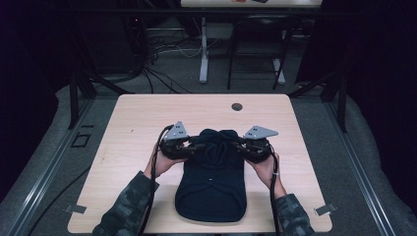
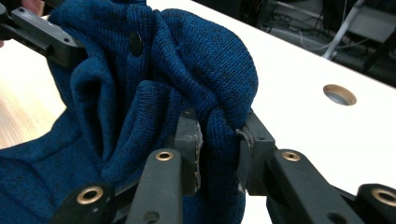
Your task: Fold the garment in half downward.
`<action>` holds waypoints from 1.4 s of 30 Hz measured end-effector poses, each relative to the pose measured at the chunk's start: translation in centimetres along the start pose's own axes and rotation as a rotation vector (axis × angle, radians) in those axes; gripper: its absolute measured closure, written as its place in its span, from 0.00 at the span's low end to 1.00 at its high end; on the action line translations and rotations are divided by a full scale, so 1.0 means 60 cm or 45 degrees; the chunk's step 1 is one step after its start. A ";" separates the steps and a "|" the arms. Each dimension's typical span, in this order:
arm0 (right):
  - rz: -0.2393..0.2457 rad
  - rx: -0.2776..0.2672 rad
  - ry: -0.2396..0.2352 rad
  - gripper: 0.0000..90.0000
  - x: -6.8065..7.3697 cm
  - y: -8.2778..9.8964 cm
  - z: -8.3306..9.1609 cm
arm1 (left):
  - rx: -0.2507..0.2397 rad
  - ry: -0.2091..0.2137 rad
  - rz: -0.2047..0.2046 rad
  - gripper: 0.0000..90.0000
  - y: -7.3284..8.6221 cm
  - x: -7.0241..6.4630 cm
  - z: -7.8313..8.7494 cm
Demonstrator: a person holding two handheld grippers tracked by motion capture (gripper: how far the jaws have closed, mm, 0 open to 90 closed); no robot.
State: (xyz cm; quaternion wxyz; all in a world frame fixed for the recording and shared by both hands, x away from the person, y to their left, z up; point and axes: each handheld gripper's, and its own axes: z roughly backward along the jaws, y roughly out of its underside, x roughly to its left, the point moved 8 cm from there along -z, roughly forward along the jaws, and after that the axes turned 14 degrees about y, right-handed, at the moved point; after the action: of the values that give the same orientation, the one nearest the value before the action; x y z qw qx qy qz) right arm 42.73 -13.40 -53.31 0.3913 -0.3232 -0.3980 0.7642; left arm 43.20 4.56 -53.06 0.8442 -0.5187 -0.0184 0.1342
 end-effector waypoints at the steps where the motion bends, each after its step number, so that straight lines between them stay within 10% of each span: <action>1: 0.003 -0.010 -0.001 0.81 0.001 0.000 0.002 | 0.006 0.010 0.007 0.63 0.001 0.000 -0.001; 6: 0.052 -0.039 0.016 0.81 0.004 0.003 0.008 | 0.053 0.025 0.029 0.56 0.009 -0.001 -0.012; 21: 0.067 0.028 -0.066 0.68 0.012 0.025 0.024 | 0.058 -0.083 -0.098 0.75 0.015 -0.017 -0.012; 42: 0.161 0.017 -0.048 0.75 0.026 0.052 0.050 | 0.097 -0.038 -0.056 0.55 0.025 -0.038 -0.019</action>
State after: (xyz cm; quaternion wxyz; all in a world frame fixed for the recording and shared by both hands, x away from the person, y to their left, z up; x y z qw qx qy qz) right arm 38.50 -14.33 -54.87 0.3368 -0.3305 -0.3789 0.7961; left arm 40.90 3.64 -54.70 0.8658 -0.4835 -0.0371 0.1238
